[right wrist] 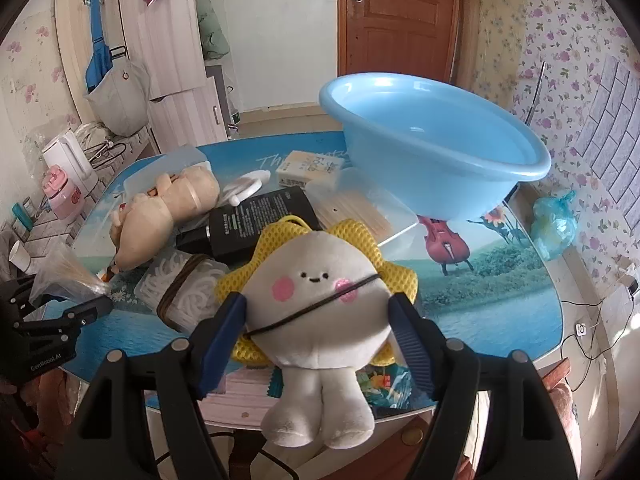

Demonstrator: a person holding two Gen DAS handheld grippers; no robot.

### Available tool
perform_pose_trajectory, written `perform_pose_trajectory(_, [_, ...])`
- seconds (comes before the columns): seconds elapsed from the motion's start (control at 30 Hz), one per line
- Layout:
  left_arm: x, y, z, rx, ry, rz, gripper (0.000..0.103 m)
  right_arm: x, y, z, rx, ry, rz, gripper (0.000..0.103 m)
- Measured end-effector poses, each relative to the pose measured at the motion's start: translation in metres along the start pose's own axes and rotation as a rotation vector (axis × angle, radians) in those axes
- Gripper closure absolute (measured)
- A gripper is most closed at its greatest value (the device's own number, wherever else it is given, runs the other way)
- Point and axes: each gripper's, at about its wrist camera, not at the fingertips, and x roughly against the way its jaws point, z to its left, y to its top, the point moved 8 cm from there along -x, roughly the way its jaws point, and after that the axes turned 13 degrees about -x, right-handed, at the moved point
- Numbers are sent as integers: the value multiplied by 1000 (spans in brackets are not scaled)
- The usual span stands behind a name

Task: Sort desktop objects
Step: 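Carry the white plush with the right tool while the left carries the zip bag toward the basin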

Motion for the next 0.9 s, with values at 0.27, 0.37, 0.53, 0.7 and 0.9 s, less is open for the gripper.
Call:
perform_pose_trajectory(0.27, [9, 2, 12, 31, 17, -25, 83, 5, -2, 2, 21, 56, 5, 46])
perform_pose_trajectory(0.37, [21, 6, 16, 39, 30, -53, 83, 13, 2, 2, 11, 86, -14, 47])
perform_pose_trajectory(0.53, [44, 25, 16, 34, 35, -105, 83, 33, 17, 0, -12, 114, -77, 47])
perform_pose_trajectory(0.7, [61, 50, 8, 20, 18, -161, 83, 53, 38, -12, -51, 134, -144, 47])
perform_pose_trajectory(0.9, [68, 86, -16, -28, -4, -205, 83, 67, 60, -34, -91, 135, -201, 47])
